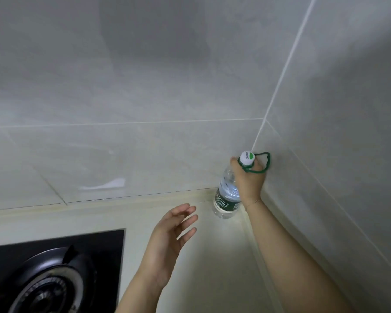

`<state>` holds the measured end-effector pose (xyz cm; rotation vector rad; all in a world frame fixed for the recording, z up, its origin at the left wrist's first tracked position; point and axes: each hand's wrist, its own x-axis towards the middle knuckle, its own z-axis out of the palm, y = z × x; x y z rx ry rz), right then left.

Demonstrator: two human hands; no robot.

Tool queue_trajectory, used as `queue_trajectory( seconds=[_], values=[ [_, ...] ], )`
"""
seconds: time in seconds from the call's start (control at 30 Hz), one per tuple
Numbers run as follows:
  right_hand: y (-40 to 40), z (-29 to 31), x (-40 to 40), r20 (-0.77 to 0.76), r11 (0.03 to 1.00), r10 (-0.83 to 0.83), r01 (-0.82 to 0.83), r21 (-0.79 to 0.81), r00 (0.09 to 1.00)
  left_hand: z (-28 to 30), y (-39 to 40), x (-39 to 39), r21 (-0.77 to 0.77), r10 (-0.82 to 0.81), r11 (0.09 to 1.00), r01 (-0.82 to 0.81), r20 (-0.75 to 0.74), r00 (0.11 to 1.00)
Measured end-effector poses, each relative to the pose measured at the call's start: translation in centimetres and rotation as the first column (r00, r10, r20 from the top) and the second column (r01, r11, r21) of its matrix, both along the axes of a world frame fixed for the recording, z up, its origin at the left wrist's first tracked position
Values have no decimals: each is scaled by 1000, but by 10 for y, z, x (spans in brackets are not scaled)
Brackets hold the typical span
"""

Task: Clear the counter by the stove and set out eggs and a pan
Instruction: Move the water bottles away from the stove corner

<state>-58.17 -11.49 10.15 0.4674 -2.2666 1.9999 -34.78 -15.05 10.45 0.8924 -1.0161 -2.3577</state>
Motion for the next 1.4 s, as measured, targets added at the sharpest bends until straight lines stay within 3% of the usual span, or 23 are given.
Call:
queue_trajectory(
  seconds=[0.23,0.43,0.73,0.83,1.03,1.1,1.2,1.33,1.4],
  values=[
    [37,-3,55,-115,967,249,-241,76,962,-14,10,22,12,-44,999,43,76,996],
    [83,-2,103,38,979,200,-199,-50,979,-35,24,53,22,-33,999,30,138,990],
    [157,-12,153,212,916,399,-376,-139,892,-82,60,88,-58,-2,998,23,337,942],
    [170,-30,157,396,922,378,-301,-245,837,-93,70,104,-93,9,995,32,411,912],
    [187,-68,180,723,936,323,-93,-340,610,-110,80,130,-179,46,982,64,553,832],
    [190,-74,185,755,927,326,-33,-375,569,-114,80,140,-167,40,983,74,592,805],
    [191,-77,187,724,921,350,-79,-381,595,-116,82,154,-116,20,991,68,626,780],
    [188,-72,183,741,884,409,-28,-467,532,-108,86,171,108,-11,993,-56,538,843],
    [186,-66,184,746,852,441,30,-523,500,-100,87,178,214,-91,977,-11,457,885]
  ],
)
